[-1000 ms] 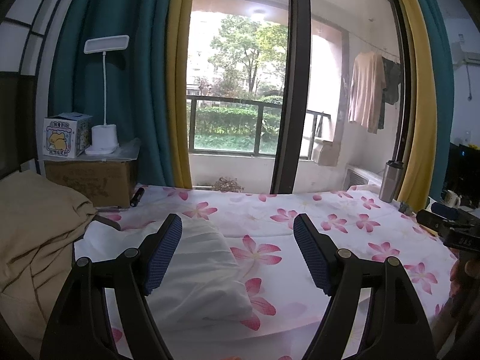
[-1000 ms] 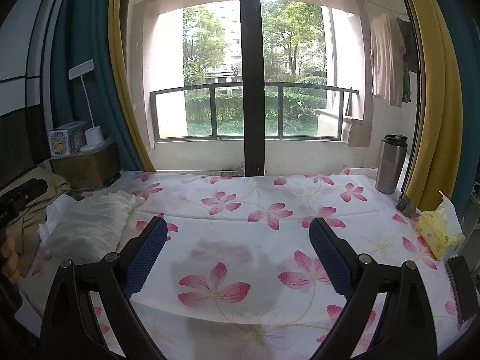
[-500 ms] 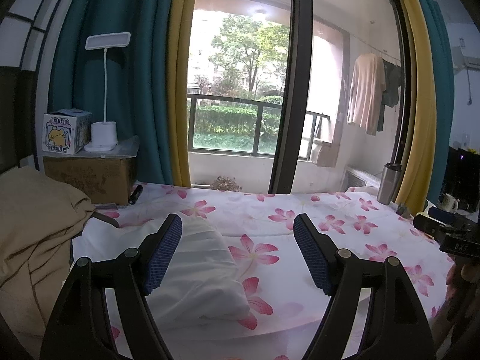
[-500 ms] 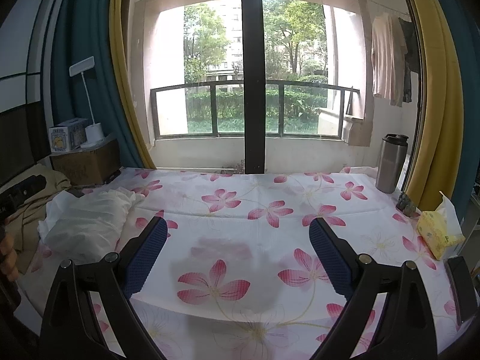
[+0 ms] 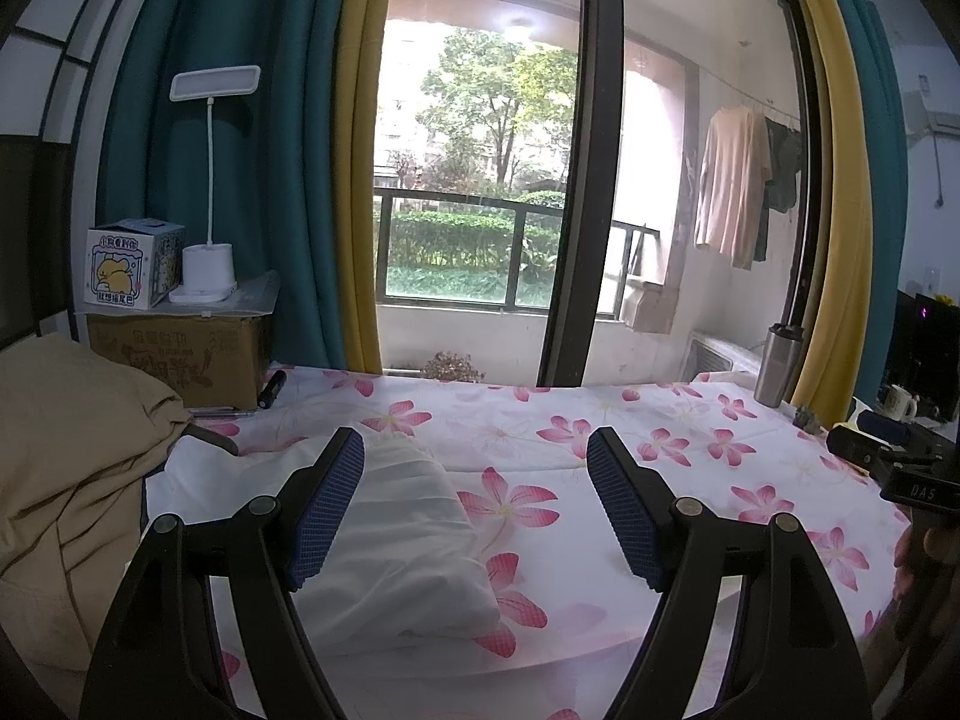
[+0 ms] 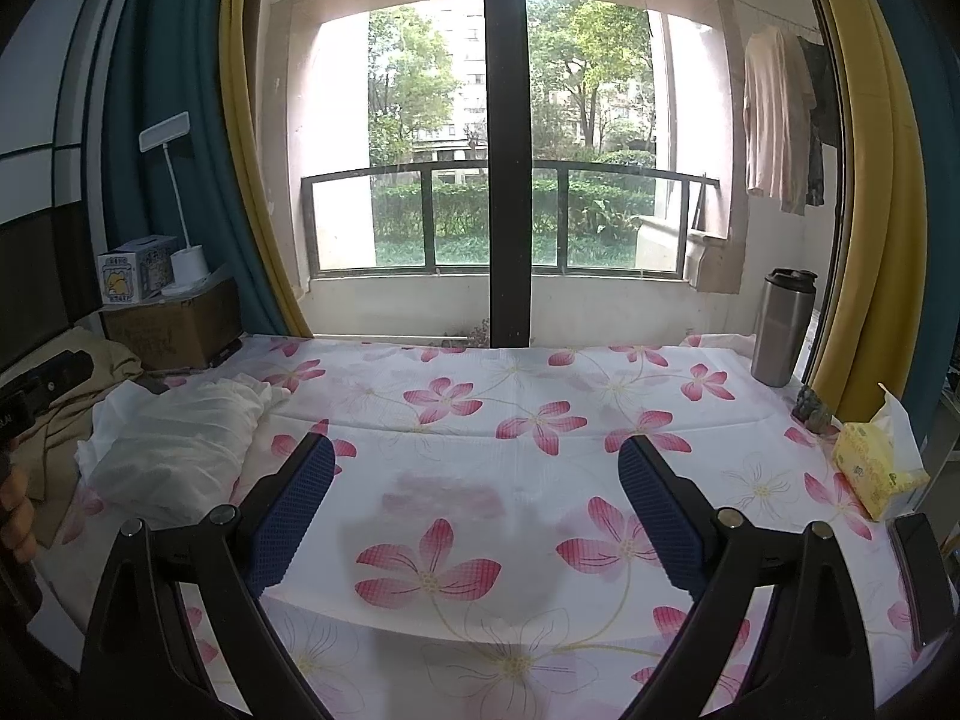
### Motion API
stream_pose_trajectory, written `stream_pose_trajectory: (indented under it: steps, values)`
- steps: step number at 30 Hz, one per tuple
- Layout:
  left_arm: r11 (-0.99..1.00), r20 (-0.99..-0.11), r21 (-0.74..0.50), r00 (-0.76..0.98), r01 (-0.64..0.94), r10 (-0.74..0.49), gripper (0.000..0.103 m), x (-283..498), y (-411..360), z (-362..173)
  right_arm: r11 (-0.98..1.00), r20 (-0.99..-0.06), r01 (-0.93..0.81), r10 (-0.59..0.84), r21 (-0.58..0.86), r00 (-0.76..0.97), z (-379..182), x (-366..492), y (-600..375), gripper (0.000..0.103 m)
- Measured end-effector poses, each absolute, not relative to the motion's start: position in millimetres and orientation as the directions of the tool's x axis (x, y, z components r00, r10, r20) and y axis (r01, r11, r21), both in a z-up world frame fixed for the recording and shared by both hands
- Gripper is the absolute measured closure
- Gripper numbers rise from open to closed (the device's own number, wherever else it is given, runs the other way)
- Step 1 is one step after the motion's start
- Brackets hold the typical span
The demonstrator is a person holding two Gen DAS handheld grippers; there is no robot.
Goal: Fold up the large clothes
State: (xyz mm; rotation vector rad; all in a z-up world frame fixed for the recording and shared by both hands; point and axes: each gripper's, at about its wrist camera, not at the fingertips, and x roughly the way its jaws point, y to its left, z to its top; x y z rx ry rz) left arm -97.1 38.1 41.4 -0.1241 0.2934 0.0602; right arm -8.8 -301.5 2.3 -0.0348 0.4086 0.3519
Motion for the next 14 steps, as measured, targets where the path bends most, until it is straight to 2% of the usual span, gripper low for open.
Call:
stream_pose_trajectory:
  steps: [14]
  values:
    - [0.994,-0.309,-0.1,0.951,-0.054,0.021,0.023,-91.9,39.7,38.5,0.939,-0.403,-0.341,0.326,0.037,0.855,-0.2,-5.7,-301.5,0.008]
